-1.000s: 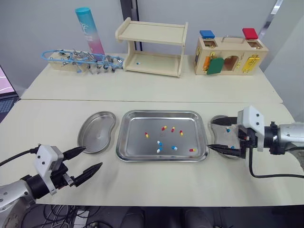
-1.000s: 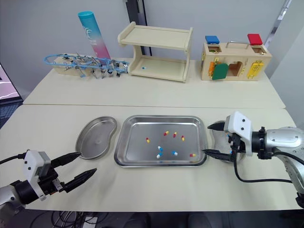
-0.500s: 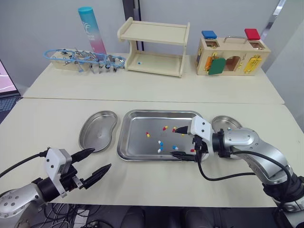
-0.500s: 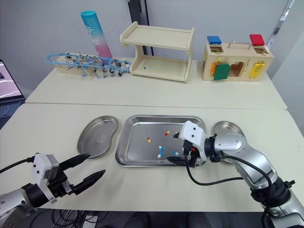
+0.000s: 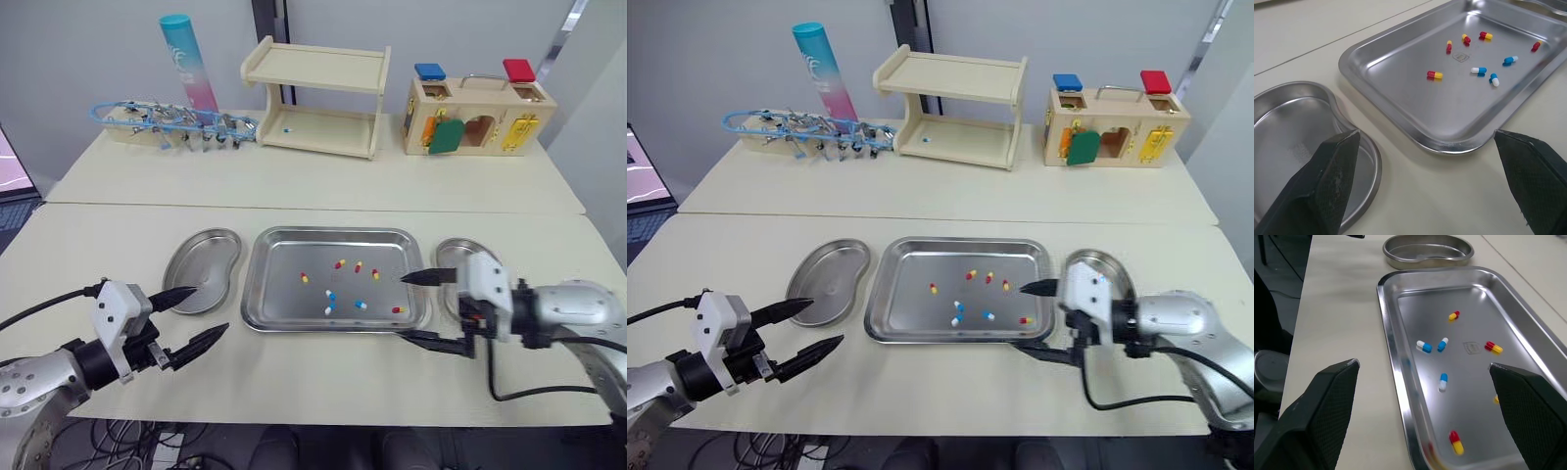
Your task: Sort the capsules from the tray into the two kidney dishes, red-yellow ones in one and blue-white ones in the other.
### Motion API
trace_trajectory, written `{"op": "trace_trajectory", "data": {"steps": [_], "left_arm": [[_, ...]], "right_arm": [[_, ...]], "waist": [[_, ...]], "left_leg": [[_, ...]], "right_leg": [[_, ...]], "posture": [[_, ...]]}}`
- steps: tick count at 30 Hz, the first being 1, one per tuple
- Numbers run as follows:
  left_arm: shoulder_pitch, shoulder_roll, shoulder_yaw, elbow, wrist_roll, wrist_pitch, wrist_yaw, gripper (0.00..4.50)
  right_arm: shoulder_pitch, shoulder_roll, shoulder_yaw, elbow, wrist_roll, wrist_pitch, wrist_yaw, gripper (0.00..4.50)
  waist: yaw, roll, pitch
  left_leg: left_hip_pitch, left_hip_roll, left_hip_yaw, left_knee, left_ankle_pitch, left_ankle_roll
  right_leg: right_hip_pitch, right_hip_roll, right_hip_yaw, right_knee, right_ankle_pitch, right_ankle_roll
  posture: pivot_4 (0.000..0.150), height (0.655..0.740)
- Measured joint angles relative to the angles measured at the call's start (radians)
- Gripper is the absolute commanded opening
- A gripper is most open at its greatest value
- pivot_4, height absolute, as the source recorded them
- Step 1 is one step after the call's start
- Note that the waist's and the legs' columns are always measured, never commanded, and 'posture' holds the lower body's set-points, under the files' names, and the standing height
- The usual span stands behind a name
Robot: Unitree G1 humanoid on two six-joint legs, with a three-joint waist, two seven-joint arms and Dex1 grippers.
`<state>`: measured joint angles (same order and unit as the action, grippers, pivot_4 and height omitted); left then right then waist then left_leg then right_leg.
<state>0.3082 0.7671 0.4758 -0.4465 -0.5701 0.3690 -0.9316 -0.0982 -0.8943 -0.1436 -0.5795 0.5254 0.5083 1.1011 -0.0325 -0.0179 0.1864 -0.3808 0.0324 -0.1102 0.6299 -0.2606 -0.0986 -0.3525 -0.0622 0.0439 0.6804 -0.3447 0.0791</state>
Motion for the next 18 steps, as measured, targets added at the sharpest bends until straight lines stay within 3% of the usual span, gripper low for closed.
{"op": "trace_trajectory", "data": {"steps": [4,18], "left_arm": [[0.010,0.014,0.017,0.033,-0.006,-0.010,-0.044,4.50],[0.041,0.060,0.156,0.262,0.039,-0.106,-0.133,4.50]], "right_arm": [[0.086,-0.052,-0.125,0.064,0.005,-0.060,0.078,4.48],[0.211,-0.170,-0.291,0.348,-0.081,-0.261,0.235,4.48]], "waist": [[-0.002,0.000,0.000],[0.004,0.000,0.000]], "left_leg": [[0.000,0.000,0.000,0.000,0.000,0.000],[0.000,0.000,0.001,0.000,0.000,0.000]], "right_leg": [[0.000,0.000,0.001,0.000,0.000,0.000],[0.001,0.000,0.000,0.000,0.000,0.000]], "posture": [[0.150,0.7400],[0.150,0.7400]]}}
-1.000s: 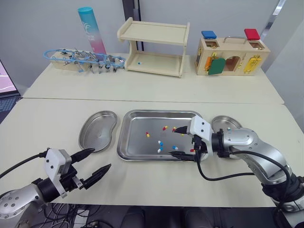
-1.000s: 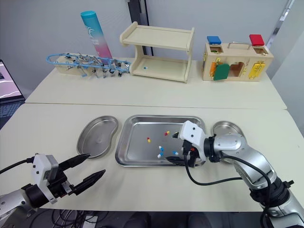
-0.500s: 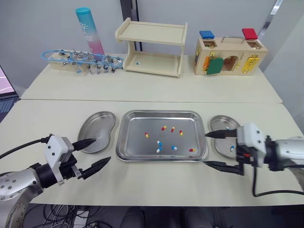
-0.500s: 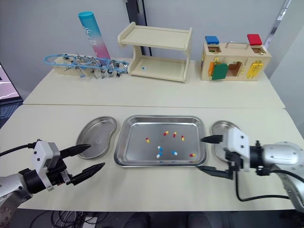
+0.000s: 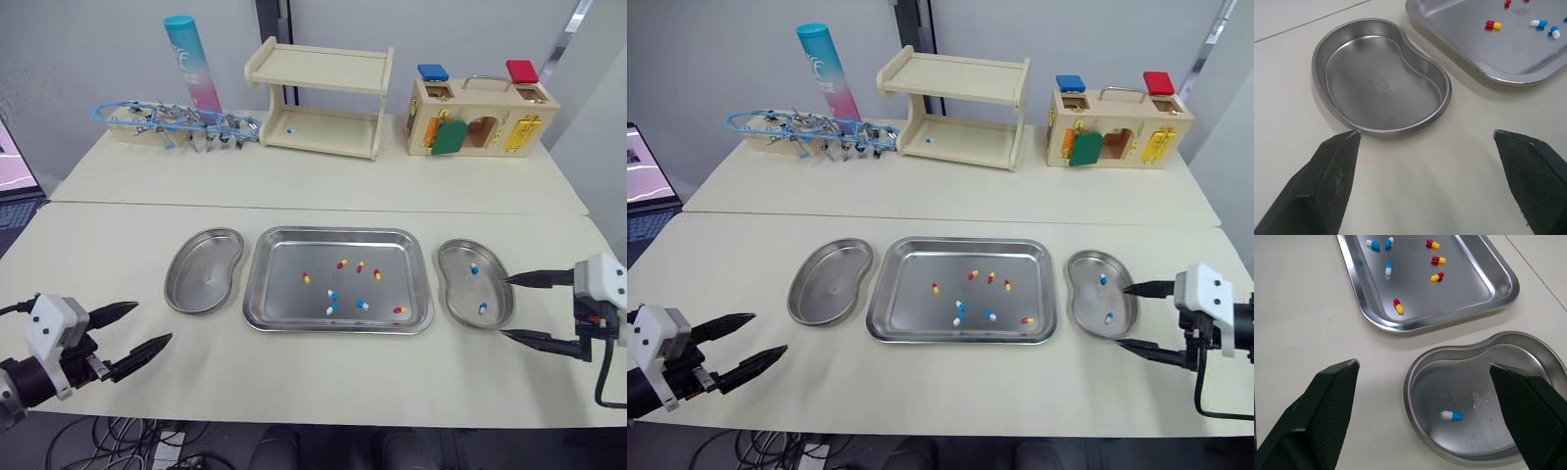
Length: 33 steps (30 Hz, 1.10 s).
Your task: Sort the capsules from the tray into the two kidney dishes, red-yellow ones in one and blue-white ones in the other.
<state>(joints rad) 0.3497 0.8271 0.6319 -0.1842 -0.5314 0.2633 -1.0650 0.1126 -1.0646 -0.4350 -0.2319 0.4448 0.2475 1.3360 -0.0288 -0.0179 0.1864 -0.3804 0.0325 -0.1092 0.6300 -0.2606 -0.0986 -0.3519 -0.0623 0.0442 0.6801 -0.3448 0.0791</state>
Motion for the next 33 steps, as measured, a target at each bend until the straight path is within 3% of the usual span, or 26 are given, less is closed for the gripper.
{"op": "trace_trajectory", "data": {"steps": [5,12,17,25,33], "left_arm": [[-0.129,0.028,-0.068,-0.013,-0.001,0.031,0.005,4.50],[-0.330,-0.009,-0.305,-0.108,-0.020,0.172,0.082,4.50],[-0.433,-0.036,-0.397,-0.078,-0.001,0.182,0.096,2.93],[-0.567,-0.110,-0.560,0.044,0.092,0.120,0.089,2.93],[-0.690,-0.176,-0.670,0.231,0.168,0.029,0.022,2.93]], "right_arm": [[0.034,0.007,-0.016,-0.046,0.003,0.007,-0.021,4.48],[0.078,0.037,-0.017,-0.144,0.012,0.055,-0.076,4.48],[0.085,0.047,-0.016,-0.175,0.020,0.084,-0.098,4.50],[0.070,0.061,-0.011,-0.223,0.051,0.119,-0.135,4.50],[0.012,0.067,0.012,-0.322,0.176,0.239,-0.190,4.50]], "waist": [[-0.002,0.000,0.000],[-0.002,0.000,0.000],[-0.006,0.000,0.000],[-0.002,0.000,0.000],[-0.002,0.000,0.000]], "left_leg": [[0.000,0.000,0.000,0.000,0.000,0.000],[0.000,0.000,0.000,0.000,0.000,0.000],[0.000,0.000,0.000,0.000,0.000,0.000],[-0.001,0.000,0.000,0.001,0.000,0.000],[-0.001,0.000,0.000,0.002,0.000,0.000]], "right_leg": [[0.000,0.000,0.000,0.000,0.000,0.000],[0.000,0.000,0.000,0.000,0.000,0.000],[0.000,0.000,0.000,0.000,0.000,0.000],[0.001,0.000,0.000,0.000,0.000,0.000],[0.001,0.000,-0.001,0.000,0.000,0.000]], "posture": [[0.150,0.7400],[0.150,0.7400],[0.150,0.7400],[0.150,0.7400],[0.150,0.7400]]}}
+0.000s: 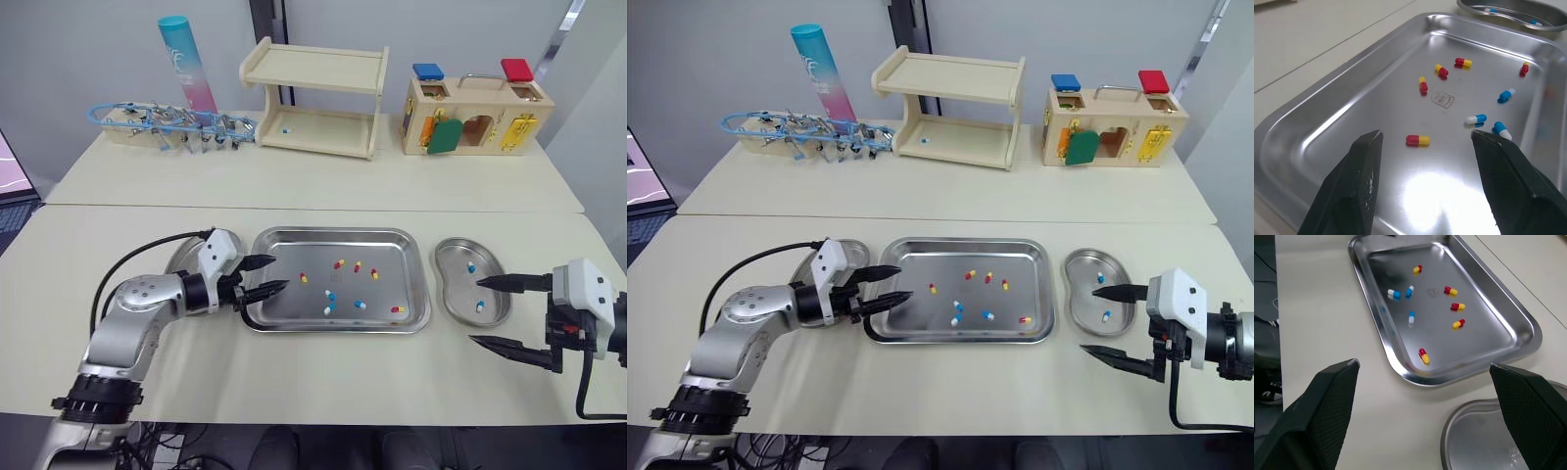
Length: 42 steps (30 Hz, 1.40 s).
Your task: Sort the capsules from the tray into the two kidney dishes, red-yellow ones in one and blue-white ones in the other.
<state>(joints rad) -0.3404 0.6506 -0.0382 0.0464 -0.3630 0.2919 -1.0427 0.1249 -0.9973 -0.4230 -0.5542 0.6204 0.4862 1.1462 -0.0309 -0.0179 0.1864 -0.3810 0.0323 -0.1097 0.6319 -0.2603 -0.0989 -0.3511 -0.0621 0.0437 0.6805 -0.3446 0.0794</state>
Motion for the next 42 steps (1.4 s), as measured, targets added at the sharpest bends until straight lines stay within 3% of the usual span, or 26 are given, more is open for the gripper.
{"op": "trace_trajectory", "data": {"steps": [6,14,25,42], "left_arm": [[-0.082,-0.066,-0.070,0.104,0.065,-0.051,-0.018,2.93],[-0.145,-0.120,-0.082,0.241,0.104,-0.127,-0.030,2.93],[-0.150,-0.140,-0.094,0.277,0.154,-0.165,-0.017,2.93],[-0.214,-0.071,-0.131,0.224,0.195,0.037,-0.059,2.93]], "right_arm": [[-0.071,0.020,0.031,-0.071,0.107,0.077,-0.070,4.50],[-0.059,0.020,0.054,-0.092,0.106,0.091,-0.085,4.50],[-0.054,0.020,0.054,-0.109,0.107,0.098,-0.105,4.50],[-0.059,0.017,0.054,-0.108,0.104,0.105,-0.106,4.50]], "waist": [[0.000,0.000,0.000],[-0.001,0.000,0.000],[-0.002,0.000,0.000],[-0.001,0.000,0.000]], "left_leg": [[-0.001,0.000,-0.001,0.001,0.000,0.000],[-0.001,0.000,-0.001,0.002,0.000,0.000],[0.000,0.000,-0.001,0.003,0.000,0.000],[-0.001,0.000,-0.001,0.003,0.000,0.000]], "right_leg": [[0.000,0.000,0.000,0.000,0.000,0.000],[0.000,0.000,0.000,0.000,0.000,0.000],[0.001,0.000,0.000,0.001,0.000,0.000],[0.001,0.000,-0.001,0.001,0.000,0.000]], "posture": [[0.150,0.7400],[0.150,0.7400],[0.150,0.7400],[0.150,0.7400]]}}
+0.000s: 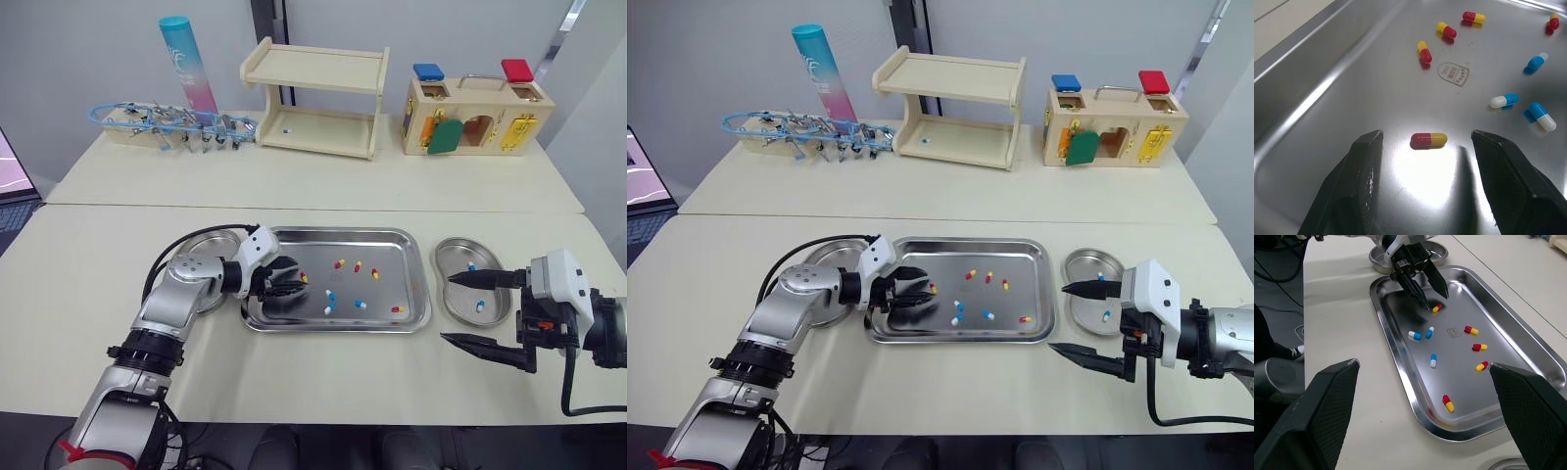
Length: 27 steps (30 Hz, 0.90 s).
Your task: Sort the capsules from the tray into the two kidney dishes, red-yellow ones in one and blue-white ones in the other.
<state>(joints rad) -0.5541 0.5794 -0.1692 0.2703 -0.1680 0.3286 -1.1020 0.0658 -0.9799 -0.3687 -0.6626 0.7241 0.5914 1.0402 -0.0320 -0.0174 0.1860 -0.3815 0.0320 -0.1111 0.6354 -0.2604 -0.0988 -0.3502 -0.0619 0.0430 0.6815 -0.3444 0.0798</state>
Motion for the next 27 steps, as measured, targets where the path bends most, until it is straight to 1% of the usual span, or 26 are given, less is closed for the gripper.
{"op": "trace_trajectory", "data": {"steps": [6,16,19,25,26,27], "left_arm": [[-0.002,-0.030,-0.029,-0.005,0.033,-0.002,0.018,2.93],[-0.012,-0.030,-0.041,-0.005,0.054,0.002,0.020,2.93],[-0.012,-0.025,-0.040,-0.009,0.054,0.012,0.018,2.39],[-0.008,-0.020,-0.038,-0.019,0.053,0.016,0.008,0.54],[-0.008,-0.020,-0.038,-0.020,0.053,0.016,0.007,0.44],[-0.007,-0.020,-0.038,-0.021,0.053,0.016,0.006,0.44]], "right_arm": [[0.000,0.000,0.011,0.000,-0.004,0.000,-0.002,4.50],[0.002,0.000,0.011,0.000,-0.004,0.002,-0.014,4.50],[0.002,0.000,0.011,0.000,-0.004,0.002,-0.016,4.50],[0.001,0.000,0.018,0.000,-0.004,0.003,-0.017,4.50],[0.001,0.000,0.018,0.000,-0.004,0.003,-0.017,4.50],[0.001,0.000,0.018,0.000,-0.003,0.003,-0.017,4.50]], "waist": [[0.000,0.000,0.000],[0.000,0.000,0.000],[0.000,0.000,0.000],[0.001,0.000,0.000],[0.001,0.000,0.000],[0.001,0.000,0.000]], "left_leg": [[0.000,0.000,0.000,0.000,0.000,0.000],[0.000,0.000,0.000,0.000,0.000,0.000],[0.000,0.000,0.000,0.000,0.000,0.000],[0.000,0.000,0.000,0.000,0.000,0.000],[0.000,0.000,0.000,0.000,0.000,0.000],[0.000,0.000,0.000,0.000,0.000,0.000]], "right_leg": [[0.000,0.000,0.000,0.000,0.000,0.000],[0.000,0.000,0.000,0.000,0.000,0.000],[0.000,0.000,0.000,0.000,0.000,0.000],[0.000,0.000,0.000,0.000,0.000,0.000],[0.000,0.000,0.000,0.000,0.000,0.000],[0.000,0.000,0.000,0.000,0.000,0.000]], "posture": [[0.150,0.7400],[0.150,0.7400],[0.150,0.7400],[0.150,0.7400],[0.150,0.7400],[0.150,0.7400]]}}
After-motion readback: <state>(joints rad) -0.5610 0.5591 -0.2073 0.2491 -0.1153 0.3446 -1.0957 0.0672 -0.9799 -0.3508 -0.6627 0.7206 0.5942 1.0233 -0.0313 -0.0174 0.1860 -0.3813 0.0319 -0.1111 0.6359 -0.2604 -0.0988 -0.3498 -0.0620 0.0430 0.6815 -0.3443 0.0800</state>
